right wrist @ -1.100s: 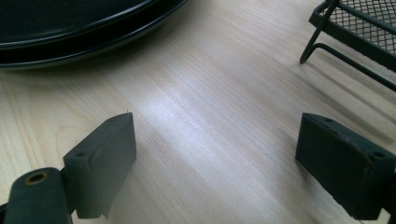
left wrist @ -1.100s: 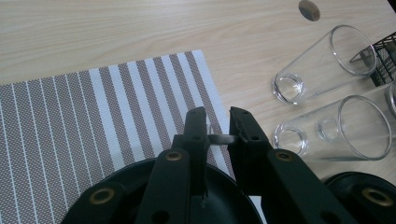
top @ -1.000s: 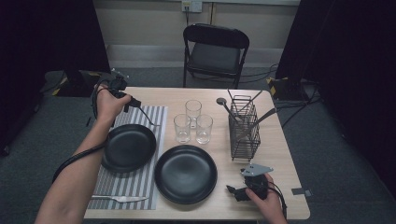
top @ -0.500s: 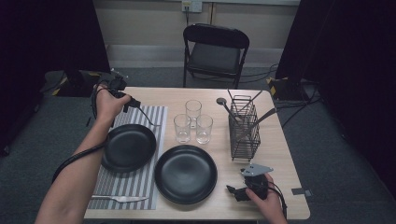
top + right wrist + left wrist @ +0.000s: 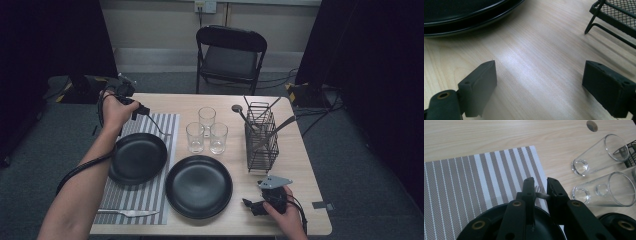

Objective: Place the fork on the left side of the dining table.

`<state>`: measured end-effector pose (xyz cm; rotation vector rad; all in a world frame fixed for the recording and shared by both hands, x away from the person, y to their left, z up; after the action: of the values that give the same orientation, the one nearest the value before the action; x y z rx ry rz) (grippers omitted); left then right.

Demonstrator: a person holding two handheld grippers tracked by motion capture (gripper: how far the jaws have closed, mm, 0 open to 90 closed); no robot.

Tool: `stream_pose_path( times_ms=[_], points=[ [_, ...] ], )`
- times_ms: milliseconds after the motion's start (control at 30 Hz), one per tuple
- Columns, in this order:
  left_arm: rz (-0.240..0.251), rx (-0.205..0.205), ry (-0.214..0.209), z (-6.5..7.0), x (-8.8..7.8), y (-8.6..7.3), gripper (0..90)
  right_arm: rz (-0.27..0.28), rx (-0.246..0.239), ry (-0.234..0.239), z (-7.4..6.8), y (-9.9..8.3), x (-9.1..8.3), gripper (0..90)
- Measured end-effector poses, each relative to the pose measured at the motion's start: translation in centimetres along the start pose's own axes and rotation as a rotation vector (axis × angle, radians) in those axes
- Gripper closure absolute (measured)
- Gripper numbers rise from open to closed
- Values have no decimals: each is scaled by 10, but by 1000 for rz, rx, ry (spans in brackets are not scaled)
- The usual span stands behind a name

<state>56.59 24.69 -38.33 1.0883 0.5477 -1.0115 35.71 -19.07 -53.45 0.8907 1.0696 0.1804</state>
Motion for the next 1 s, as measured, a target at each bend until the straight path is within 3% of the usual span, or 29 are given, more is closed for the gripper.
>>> stream_pose_path(
  times_ms=[533, 600, 1000],
  points=[
    [-11, -46, -13, -11, 1, 2, 828, 0, 0, 0, 0, 0, 0, 115],
    [3, -45, -15, -12, 2, 3, 865, 0, 0, 0, 0, 0, 0, 115],
    [-8, -68, -38, -16, 3, 5, 868, 1, -1, 0, 0, 0, 0, 115]
  ],
)
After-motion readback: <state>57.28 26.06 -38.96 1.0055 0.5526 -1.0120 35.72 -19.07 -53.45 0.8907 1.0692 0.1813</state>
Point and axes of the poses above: each handheld gripper's, and its own axes: x roughly forward along the jaws, y roughly out of its top, z roughly to its right, the point moved 5 cm from there along x, roughly forward along the jaws, and after that the axes turned 14 degrees about -x, right-handed, at the moved point
